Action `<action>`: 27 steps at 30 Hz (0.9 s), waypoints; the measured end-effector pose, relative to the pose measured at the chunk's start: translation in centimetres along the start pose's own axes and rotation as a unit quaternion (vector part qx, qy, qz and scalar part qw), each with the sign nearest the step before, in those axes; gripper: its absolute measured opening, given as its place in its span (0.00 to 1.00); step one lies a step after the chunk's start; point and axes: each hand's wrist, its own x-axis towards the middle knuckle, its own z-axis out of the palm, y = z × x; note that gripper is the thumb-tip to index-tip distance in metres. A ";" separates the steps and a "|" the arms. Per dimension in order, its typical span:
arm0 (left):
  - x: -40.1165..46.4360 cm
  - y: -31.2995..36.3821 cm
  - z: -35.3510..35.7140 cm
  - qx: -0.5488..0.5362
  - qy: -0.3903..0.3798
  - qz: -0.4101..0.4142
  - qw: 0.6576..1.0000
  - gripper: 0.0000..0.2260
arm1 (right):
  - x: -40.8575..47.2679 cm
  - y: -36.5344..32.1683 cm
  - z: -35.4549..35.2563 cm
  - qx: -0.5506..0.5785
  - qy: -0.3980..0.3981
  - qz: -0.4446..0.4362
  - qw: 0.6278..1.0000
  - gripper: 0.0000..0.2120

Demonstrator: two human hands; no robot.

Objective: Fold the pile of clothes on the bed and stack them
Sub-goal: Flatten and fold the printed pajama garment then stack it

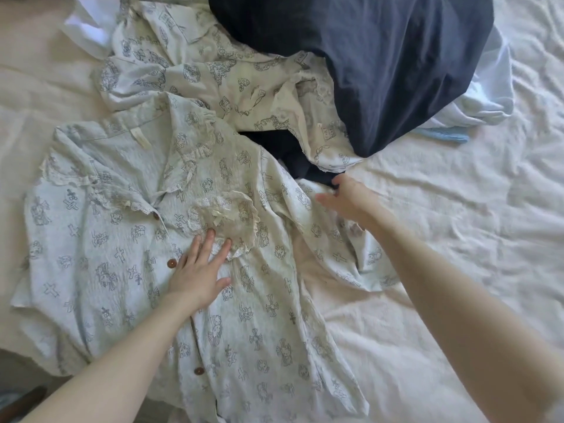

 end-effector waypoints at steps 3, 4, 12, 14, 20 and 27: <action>0.1 0.0 -0.2 -0.005 -0.008 0.001 1.000 0.36 | 0.7 -0.4 -1.0 0.134 -0.069 0.016 0.988 0.15; 0.1 0.0 -0.2 -0.007 -0.009 0.002 1.000 0.36 | 0.4 -0.5 -1.7 0.189 -0.078 -0.001 0.979 0.09; 0.1 0.0 -0.4 -0.019 -0.010 0.005 1.000 0.35 | -2.9 -1.5 -9.3 0.384 0.208 -0.244 0.866 0.10; 0.1 0.1 -0.6 -0.022 -0.019 0.003 1.000 0.34 | -1.2 -0.5 -8.3 0.302 0.262 -0.172 0.901 0.10; 0.2 -0.1 -0.8 -0.022 -0.031 0.001 0.999 0.34 | 1.5 4.6 -5.1 0.297 0.227 0.072 0.925 0.18; 0.5 -0.1 -0.7 -0.013 -0.031 0.009 0.999 0.34 | -4.1 11.7 1.6 0.254 0.147 0.173 0.940 0.22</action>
